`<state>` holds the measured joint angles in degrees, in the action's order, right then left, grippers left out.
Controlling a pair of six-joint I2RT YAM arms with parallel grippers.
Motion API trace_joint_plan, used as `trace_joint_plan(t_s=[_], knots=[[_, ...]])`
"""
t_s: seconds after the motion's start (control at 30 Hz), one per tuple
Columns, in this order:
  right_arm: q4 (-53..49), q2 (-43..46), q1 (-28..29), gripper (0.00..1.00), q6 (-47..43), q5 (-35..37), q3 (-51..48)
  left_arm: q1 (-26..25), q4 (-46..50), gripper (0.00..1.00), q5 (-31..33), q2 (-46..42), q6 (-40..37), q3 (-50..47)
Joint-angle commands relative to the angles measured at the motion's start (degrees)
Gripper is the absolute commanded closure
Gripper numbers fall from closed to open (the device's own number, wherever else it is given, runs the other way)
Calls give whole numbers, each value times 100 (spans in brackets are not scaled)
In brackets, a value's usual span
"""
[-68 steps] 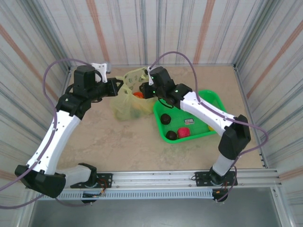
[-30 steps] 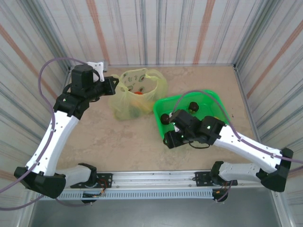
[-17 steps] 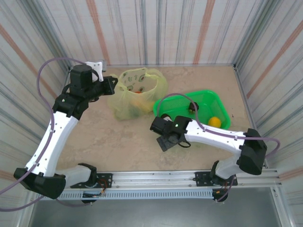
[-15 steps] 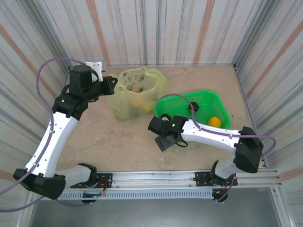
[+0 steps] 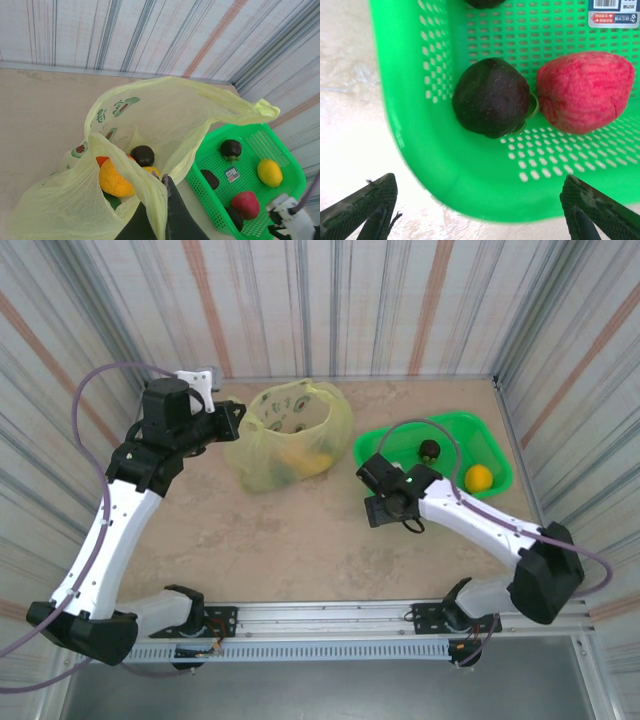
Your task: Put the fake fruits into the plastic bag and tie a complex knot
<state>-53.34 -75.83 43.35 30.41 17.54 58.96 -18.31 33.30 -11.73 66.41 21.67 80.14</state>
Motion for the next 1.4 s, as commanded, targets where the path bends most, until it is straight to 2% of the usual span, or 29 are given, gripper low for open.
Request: trace_joint_plan(t_s=[0.0,0.07,0.1,0.13,0.17,0.2,0.27,0.37,0.47,0.57,0.63,0.73,0.77,0.8,0.9,1.0,1.17,1.23,1.27,1.37], knots=[[-287,730,-161,16,636,-186,-71,39,19,100,20,-45,-108,55],[-287,1436,-400,25,1048,-571,-234,40,20,100,21,-41,-110,52],[-284,1810,-484,35,1321,-728,-371,41,18,100,9,-28,-106,45],[-368,2099,-541,48,1538,-782,-458,39,8,100,-1,-9,-104,45],[-532,2356,-647,69,1821,-791,-552,42,5,100,-19,4,-92,53],[-742,2516,-772,86,2060,-787,-633,39,-4,100,-30,26,-83,75],[-1029,2658,-1011,100,2452,-817,-844,45,4,100,-60,38,-76,100],[-1085,2566,-1537,100,2784,-1081,-1307,44,-22,100,-43,9,-40,99],[-523,2423,-2105,100,2820,-1459,-1727,38,-19,100,-22,-20,-21,90],[311,2011,-2711,90,2505,-1883,-1839,45,-22,100,-83,-14,-14,90],[728,1445,-2997,83,2286,-1878,-1635,42,-41,100,-93,-22,0,72],[1200,549,-3306,69,1964,-1731,-1098,44,-40,100,-119,-29,4,70],[1350,258,-3386,61,1874,-1672,-908,44,-21,100,-122,-37,8,85],[1472,-8,-3468,48,1837,-1570,-731,43,-9,100,-121,-47,-5,84],[2072,-812,-3805,36,1819,-1565,-300,39,-42,100,-118,-96,20,45],[2438,-1710,-3942,34,1639,-1604,425,40,-27,100,-162,-97,30,67],[2155,-3091,-4118,33,1201,-1524,2153,40,23,100,-168,-127,30,52],[1995,-3520,-4179,31,1124,-1510,2775,41,-5,100,-200,-132,36,18],[1882,-3720,-4187,25,1083,-1475,3055,39,-76,100,-269,-165,30,-21],[1800,-3901,-4139,24,978,-1741,3500,38,-205,100,-507,-185,26,-72]])
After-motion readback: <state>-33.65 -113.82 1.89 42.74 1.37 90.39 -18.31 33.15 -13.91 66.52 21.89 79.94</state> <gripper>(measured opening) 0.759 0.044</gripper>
